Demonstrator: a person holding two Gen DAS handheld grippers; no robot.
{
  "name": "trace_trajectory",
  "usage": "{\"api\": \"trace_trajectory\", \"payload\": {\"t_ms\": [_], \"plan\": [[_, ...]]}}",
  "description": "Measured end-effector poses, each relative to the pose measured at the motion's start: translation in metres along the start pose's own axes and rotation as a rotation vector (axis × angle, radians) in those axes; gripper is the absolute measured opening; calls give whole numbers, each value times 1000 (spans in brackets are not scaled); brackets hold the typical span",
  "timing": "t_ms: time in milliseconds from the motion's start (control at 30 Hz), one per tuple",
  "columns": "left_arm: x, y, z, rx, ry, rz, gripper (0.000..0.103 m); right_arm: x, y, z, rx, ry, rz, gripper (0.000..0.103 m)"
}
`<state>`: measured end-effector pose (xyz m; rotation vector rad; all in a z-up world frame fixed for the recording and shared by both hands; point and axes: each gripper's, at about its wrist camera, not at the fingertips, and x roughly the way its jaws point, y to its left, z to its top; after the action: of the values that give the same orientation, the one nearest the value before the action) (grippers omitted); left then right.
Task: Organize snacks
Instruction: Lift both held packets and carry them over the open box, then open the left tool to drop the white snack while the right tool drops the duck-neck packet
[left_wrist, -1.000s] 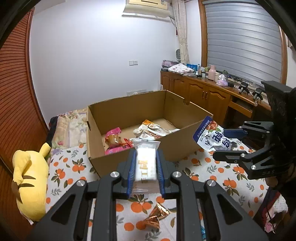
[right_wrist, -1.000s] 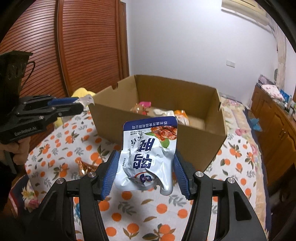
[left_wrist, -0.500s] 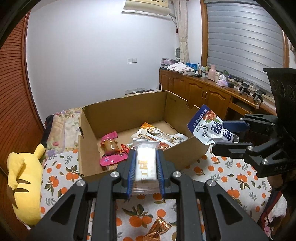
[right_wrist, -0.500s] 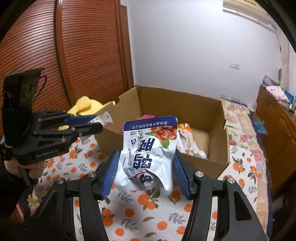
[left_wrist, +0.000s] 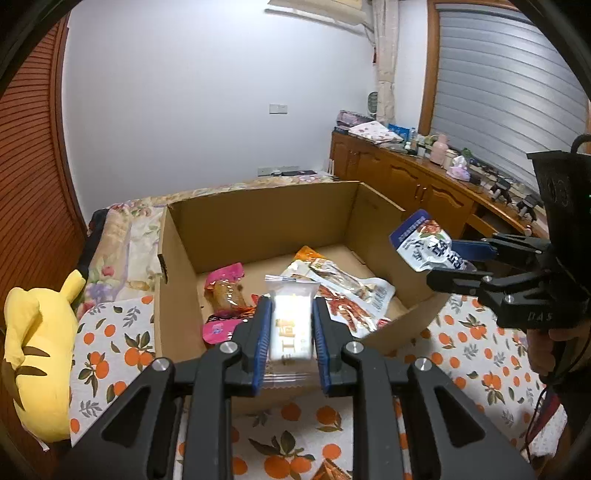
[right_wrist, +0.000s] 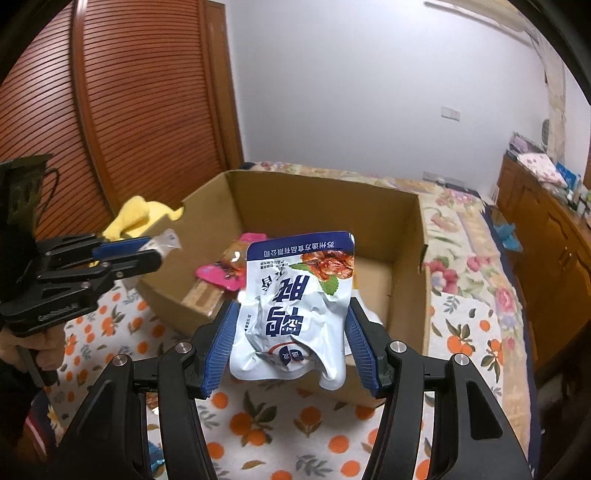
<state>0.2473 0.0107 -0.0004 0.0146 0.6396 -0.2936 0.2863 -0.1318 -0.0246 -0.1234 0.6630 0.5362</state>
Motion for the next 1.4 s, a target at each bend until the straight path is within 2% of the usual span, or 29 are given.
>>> {"api": "trace_trajectory", "payload": {"t_ms": [333,433,500,767,1100,1400], "plan": [[12,8,4,-32,1,24,24,28,-12,18,51,28,-21,59],[11,8,4,-30,-1,25,29,38,-10,21,48,38,-32,59],[9,8,3,-29,-4,23,36,45,-9,20,52,47,-32,59],[6,9,0,-31,-15,22,46,66,-12,16,74,80,-40,61],[-2,3,-4,-7,-21,20,51,61,-8,17,80,55,-45,61],[-23,-2,-13,5,-42,18,51,28,20,3,5,10,-47,61]]}}
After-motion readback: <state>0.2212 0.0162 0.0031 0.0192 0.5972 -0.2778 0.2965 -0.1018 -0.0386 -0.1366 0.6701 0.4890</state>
